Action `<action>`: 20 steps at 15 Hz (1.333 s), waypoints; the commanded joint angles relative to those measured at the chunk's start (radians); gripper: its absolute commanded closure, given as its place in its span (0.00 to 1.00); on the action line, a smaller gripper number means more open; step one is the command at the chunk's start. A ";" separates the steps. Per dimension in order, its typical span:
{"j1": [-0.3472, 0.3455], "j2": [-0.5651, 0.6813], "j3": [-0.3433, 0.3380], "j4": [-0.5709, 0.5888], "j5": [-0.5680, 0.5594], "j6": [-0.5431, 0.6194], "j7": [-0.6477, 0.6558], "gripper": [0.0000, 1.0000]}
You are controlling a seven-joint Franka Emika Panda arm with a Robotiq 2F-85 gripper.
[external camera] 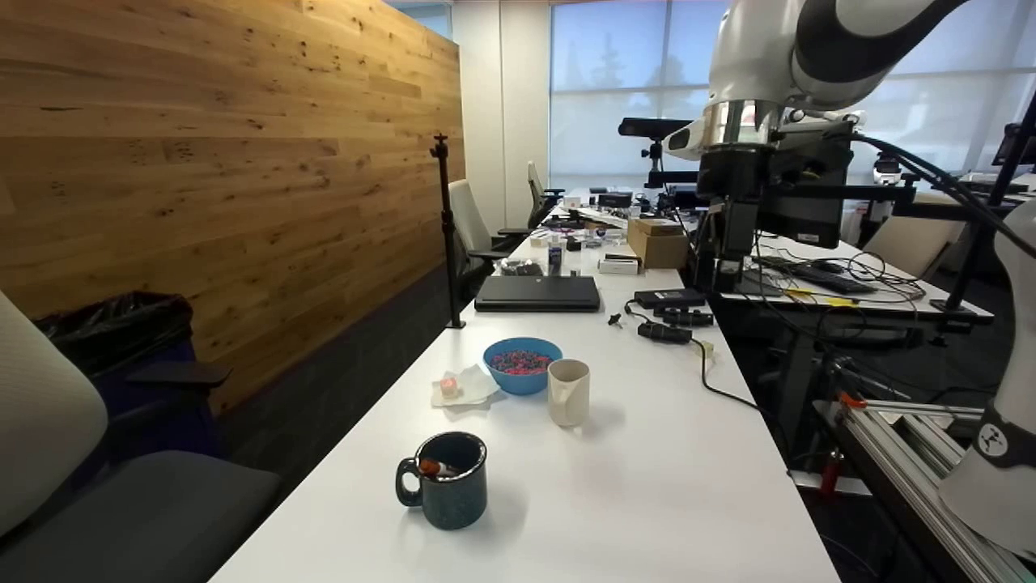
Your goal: Remove the marker from the cup and put it on the table
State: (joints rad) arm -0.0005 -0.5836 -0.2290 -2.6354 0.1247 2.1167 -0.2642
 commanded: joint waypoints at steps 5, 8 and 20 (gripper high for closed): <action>-0.004 0.130 0.036 0.111 0.035 0.102 0.050 0.00; -0.002 0.173 0.049 0.142 0.035 0.109 0.049 0.00; -0.005 0.298 0.075 0.234 0.040 0.107 0.042 0.00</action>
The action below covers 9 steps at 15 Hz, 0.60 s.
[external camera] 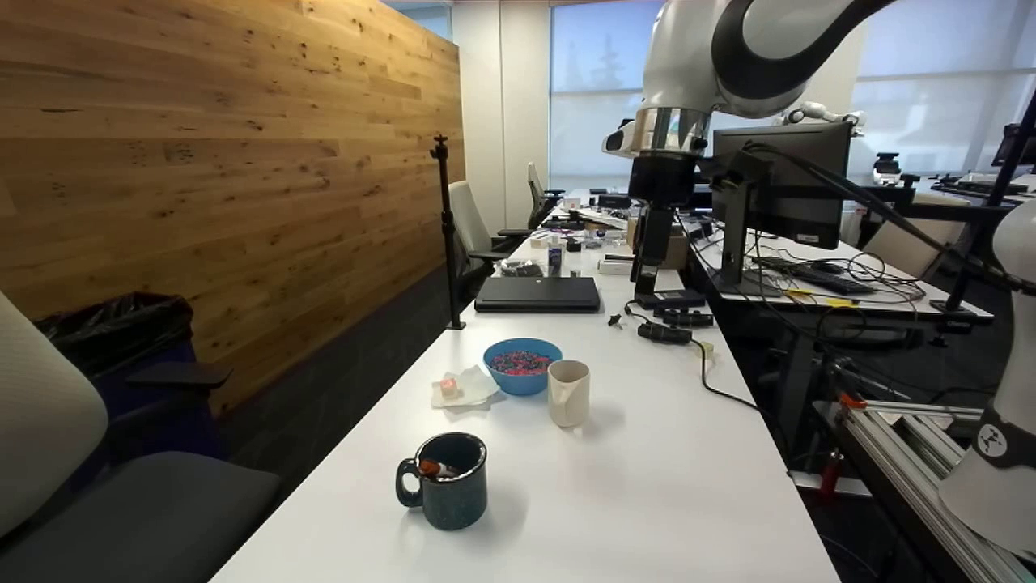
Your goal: Remove the marker from the cup and put it on the table
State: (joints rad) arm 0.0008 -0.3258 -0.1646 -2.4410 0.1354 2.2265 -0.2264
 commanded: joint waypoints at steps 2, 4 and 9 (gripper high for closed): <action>-0.007 0.075 0.012 0.065 0.033 0.001 0.002 0.00; -0.008 0.115 0.016 0.102 0.031 0.001 0.005 0.00; -0.005 0.208 0.045 0.187 0.021 -0.007 0.009 0.00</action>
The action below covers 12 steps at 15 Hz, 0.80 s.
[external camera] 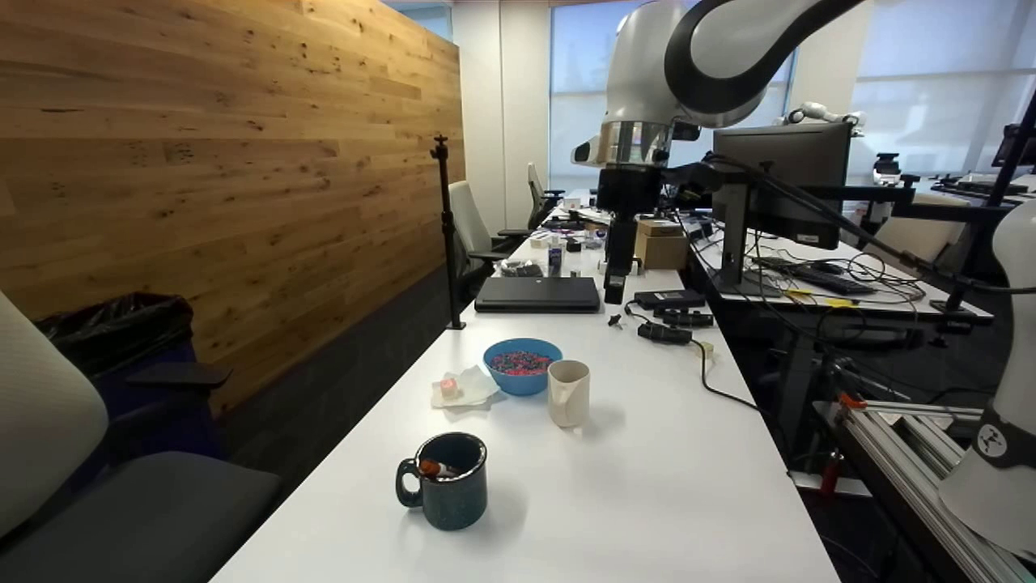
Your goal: Remove the marker from the cup and put it on the table
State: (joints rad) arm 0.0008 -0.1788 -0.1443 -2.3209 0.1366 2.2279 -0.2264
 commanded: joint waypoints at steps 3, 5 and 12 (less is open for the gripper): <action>-0.001 0.104 0.053 0.109 0.018 -0.009 0.008 0.00; -0.001 0.125 0.069 0.128 0.018 -0.007 0.007 0.00; -0.007 0.140 0.091 0.114 0.024 -0.007 -0.001 0.00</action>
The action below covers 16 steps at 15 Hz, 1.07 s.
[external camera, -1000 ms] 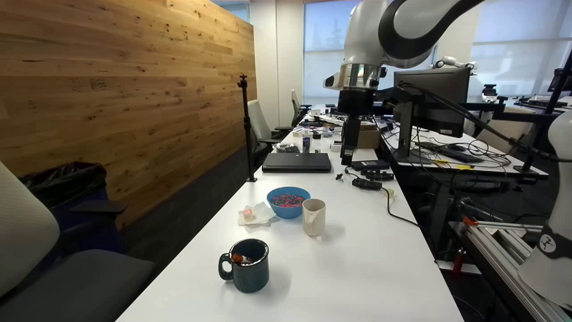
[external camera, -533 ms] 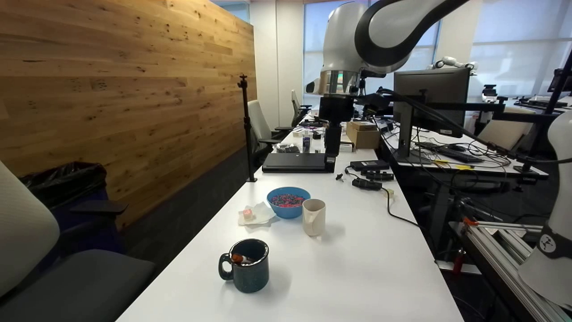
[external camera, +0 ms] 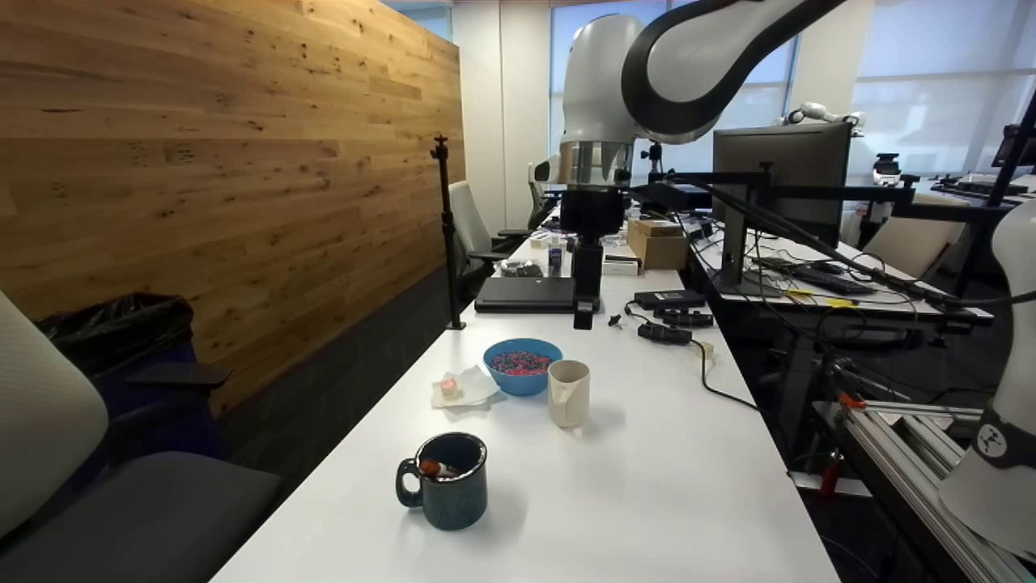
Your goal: Remove the marker from the cup and put it on the table
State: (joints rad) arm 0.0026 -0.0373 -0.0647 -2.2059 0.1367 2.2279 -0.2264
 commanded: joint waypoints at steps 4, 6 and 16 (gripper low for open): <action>-0.009 -0.024 0.014 -0.047 0.017 -0.001 -0.001 0.00; -0.011 -0.043 0.013 -0.069 0.021 -0.007 0.004 0.00; -0.018 -0.007 0.002 -0.051 0.010 0.020 -0.023 0.00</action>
State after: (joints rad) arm -0.0077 -0.0914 -0.0613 -2.2831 0.1387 2.2256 -0.2268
